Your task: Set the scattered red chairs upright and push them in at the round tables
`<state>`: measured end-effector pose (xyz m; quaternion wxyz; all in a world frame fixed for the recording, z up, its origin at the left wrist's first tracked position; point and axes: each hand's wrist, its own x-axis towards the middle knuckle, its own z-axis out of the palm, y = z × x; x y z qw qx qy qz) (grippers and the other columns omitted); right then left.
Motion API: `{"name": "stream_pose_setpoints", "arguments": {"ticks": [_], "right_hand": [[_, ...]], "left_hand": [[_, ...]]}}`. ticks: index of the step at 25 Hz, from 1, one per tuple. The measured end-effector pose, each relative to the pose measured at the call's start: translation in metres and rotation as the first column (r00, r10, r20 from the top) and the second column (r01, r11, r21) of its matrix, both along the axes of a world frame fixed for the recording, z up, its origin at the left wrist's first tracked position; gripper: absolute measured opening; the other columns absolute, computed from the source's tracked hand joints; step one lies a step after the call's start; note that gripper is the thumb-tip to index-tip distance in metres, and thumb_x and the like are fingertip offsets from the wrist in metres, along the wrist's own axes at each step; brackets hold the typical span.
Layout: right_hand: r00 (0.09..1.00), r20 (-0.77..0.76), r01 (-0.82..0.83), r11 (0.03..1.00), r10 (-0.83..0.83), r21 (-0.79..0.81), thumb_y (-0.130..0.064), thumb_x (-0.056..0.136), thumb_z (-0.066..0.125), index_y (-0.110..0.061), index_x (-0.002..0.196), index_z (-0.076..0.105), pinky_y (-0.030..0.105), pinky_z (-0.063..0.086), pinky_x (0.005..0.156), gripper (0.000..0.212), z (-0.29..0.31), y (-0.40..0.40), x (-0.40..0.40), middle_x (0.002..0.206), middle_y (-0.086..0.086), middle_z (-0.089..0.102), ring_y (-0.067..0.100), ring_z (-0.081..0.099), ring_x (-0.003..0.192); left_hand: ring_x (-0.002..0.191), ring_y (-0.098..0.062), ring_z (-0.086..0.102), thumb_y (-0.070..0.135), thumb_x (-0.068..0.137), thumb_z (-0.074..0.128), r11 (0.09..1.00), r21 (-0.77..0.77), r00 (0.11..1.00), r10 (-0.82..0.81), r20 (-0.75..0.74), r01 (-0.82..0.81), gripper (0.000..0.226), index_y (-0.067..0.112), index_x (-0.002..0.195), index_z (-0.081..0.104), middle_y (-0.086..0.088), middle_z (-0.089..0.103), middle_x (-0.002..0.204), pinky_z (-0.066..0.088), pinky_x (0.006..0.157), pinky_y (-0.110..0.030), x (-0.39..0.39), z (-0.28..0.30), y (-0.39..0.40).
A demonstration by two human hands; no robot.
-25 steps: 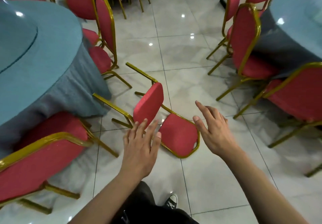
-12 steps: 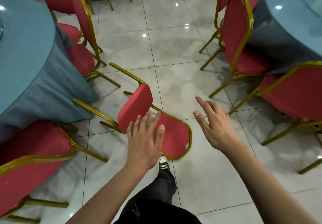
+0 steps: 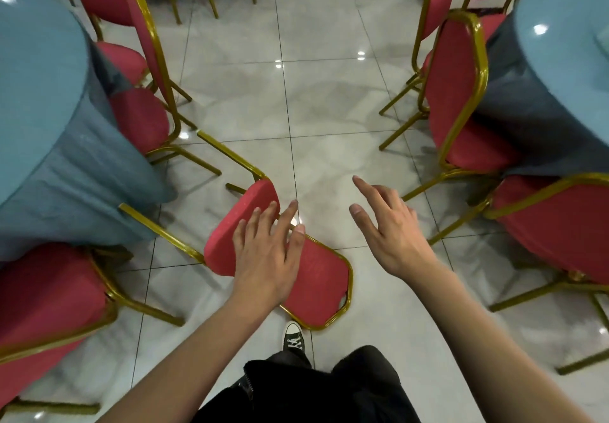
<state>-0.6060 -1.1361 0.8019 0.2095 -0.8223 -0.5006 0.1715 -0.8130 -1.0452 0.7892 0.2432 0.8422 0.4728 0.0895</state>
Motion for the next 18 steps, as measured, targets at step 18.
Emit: {"name": "stream_pose_setpoints", "arguments": {"ticks": [18], "right_hand": [[0.748,-0.043,-0.663,0.747,0.662,-0.038,-0.062,0.102,0.022,-0.047,0.158,0.019,0.043,0.025,0.117,0.057,-0.046,0.166,0.128,0.147,-0.004,0.039,0.018,0.039,0.137]], "left_hand": [[0.153,-0.020,0.014,0.061,0.099,0.002,0.756,0.029,0.752,0.653,-0.084,-0.654,0.065,0.040,0.157,0.022,0.005,0.025,0.164,0.007,0.124,-0.047,0.108,-0.026,0.009]]}}
